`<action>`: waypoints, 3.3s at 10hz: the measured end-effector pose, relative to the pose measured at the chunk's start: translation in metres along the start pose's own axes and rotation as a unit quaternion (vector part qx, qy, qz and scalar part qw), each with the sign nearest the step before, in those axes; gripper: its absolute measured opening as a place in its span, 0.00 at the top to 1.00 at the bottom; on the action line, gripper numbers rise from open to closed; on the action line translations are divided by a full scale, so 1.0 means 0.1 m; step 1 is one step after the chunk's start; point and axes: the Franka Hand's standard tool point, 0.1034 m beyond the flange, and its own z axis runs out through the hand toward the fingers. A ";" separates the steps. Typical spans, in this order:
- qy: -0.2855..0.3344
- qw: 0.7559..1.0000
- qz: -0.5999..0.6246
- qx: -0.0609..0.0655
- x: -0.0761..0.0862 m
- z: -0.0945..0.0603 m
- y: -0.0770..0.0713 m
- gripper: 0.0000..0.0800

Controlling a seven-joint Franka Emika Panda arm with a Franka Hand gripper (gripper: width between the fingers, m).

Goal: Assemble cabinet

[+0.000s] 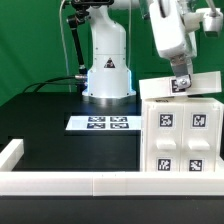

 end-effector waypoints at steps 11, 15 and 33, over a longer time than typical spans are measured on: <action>-0.021 0.993 0.116 -0.008 0.01 -0.03 0.01 0.01; -0.047 0.994 0.097 0.014 -0.07 -0.36 -0.05 0.00; 0.008 0.658 -0.752 -0.022 -0.16 -0.35 -0.04 0.00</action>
Offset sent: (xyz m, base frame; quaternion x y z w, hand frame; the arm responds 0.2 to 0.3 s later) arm -0.0014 -0.0101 -0.0025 -0.0300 0.0209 0.1841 0.9822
